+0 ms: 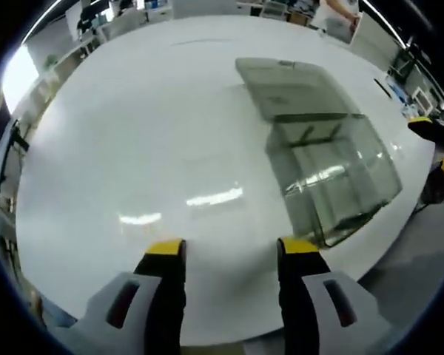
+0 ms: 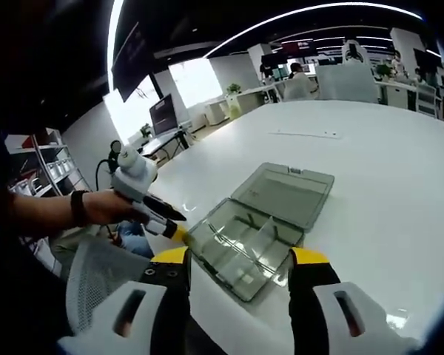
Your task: Insert the divider into the dual guide fixture by aligning both edges with the guide slots and pushing it downward to the bottom, including one-sided entry, uneven engagement, binding, and posture correction.
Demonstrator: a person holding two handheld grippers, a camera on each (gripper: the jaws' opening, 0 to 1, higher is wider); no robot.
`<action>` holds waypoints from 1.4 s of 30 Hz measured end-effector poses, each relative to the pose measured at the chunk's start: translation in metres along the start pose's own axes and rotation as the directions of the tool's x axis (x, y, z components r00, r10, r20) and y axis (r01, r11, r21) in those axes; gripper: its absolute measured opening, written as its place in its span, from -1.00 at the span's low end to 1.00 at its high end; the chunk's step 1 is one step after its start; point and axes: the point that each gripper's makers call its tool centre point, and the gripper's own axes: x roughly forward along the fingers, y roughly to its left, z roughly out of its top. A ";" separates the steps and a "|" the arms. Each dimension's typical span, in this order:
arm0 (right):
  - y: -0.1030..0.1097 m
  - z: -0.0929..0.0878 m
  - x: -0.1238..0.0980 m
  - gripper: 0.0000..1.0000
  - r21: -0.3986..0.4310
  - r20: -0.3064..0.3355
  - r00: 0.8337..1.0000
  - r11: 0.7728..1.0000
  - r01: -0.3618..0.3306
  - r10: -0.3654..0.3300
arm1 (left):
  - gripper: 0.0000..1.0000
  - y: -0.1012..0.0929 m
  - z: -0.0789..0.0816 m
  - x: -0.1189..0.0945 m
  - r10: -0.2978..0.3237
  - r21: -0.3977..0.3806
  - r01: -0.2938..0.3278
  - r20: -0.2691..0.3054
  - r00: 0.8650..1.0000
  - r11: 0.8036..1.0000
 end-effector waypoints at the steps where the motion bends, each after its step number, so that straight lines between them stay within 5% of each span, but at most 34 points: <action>1: 0.000 -0.001 0.000 -0.01 -0.006 -0.003 1.000 1.000 0.004 -0.004 | -0.07 0.000 0.001 0.000 0.001 0.005 -0.001 0.000 1.000 1.000; 7: -0.002 -0.002 0.000 -0.02 0.000 0.001 1.000 1.000 0.013 -0.013 | -0.20 0.003 0.000 0.001 0.044 0.104 -0.041 -0.027 0.999 0.994; 15: -0.003 -0.006 -0.001 -0.03 -0.005 -0.009 1.000 1.000 0.019 -0.019 | -0.22 0.002 0.002 0.002 0.064 0.030 -0.063 -0.032 0.997 0.998; 42: -0.002 -0.001 -0.004 -0.05 -0.008 0.004 1.000 1.000 0.020 -0.020 | -0.39 0.002 -0.002 -0.002 0.051 0.026 -0.051 -0.010 0.999 0.998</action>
